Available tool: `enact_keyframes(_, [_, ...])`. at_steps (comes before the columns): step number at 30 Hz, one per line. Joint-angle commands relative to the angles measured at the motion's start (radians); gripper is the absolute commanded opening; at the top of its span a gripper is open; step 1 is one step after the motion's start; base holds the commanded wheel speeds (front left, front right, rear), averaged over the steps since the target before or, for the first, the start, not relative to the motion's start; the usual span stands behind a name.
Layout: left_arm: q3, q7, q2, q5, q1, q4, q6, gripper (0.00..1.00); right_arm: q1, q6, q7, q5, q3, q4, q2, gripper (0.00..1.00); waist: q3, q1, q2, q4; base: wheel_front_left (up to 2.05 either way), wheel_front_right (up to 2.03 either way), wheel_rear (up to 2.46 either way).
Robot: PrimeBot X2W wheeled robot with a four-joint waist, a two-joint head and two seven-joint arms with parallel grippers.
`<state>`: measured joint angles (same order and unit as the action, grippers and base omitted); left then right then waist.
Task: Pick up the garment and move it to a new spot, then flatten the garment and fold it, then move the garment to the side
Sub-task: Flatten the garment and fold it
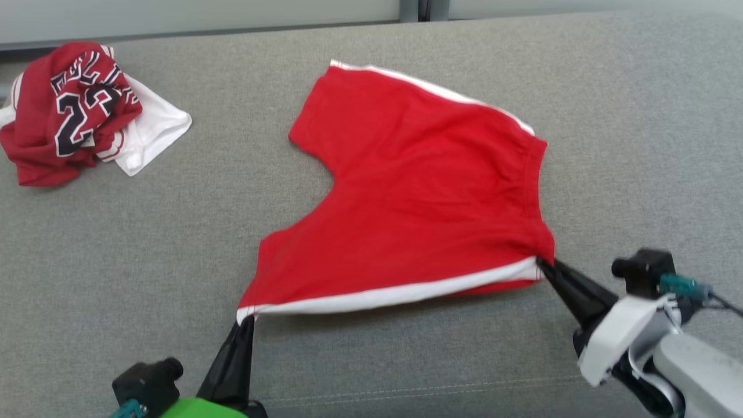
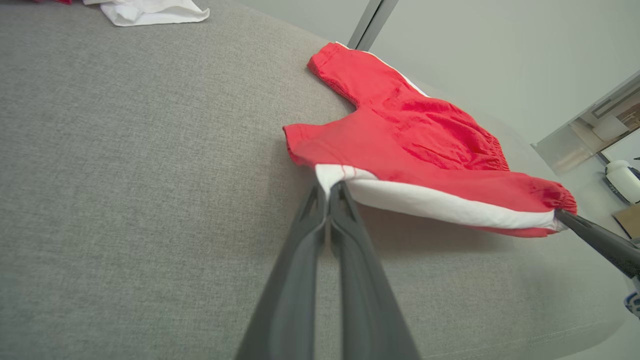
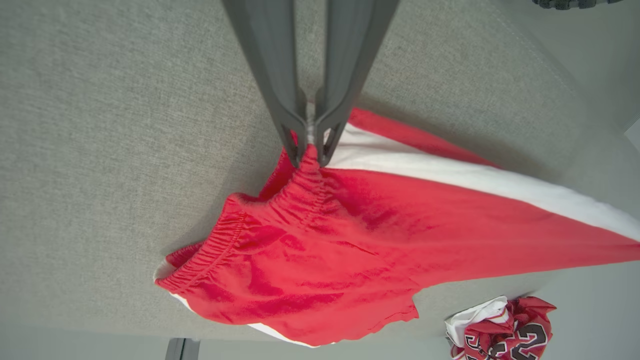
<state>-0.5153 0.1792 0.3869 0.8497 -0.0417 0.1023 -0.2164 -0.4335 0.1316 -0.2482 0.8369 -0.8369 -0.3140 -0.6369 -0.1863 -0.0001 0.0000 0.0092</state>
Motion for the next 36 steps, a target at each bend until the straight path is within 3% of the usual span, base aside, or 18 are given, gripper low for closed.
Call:
enact_keyframes(1, [-0.002,0.007,0.015,-0.017,-0.03,0.016,-0.011,0.0,0.051,-0.002,-0.006,-0.02,0.029,0.019,0.005,0.0,0.028,0.0001,0.0,-0.004,0.0,0.0,0.0])
enact_keyframes(10, [-0.037,-0.035,0.09,-0.039,-0.166,0.153,-0.061,0.0,0.374,-0.002,0.119,-0.161,0.257,0.208,0.043,0.0,0.066,0.0001,0.0,-0.014,0.0,0.0,0.0])
enact_keyframes(17, [-0.036,-0.052,0.113,-0.049,-0.181,0.201,-0.082,0.0,0.484,-0.002,0.198,-0.22,0.354,0.317,0.08,0.0,0.056,0.0001,0.0,-0.013,0.0,0.0,0.0])
enact_keyframes(25, [-0.036,-0.077,0.106,-0.057,-0.038,0.121,-0.026,0.0,0.473,-0.001,0.246,-0.252,0.401,0.359,0.147,0.0,0.049,0.0001,0.0,-0.026,0.0,0.0,0.0])
enact_keyframes(36, [-0.05,-0.184,0.078,-0.08,0.32,-0.133,0.083,0.0,0.373,-0.001,0.225,-0.226,0.461,0.277,0.259,0.0,-0.001,0.0001,0.0,-0.108,0.0,0.0,0.0])
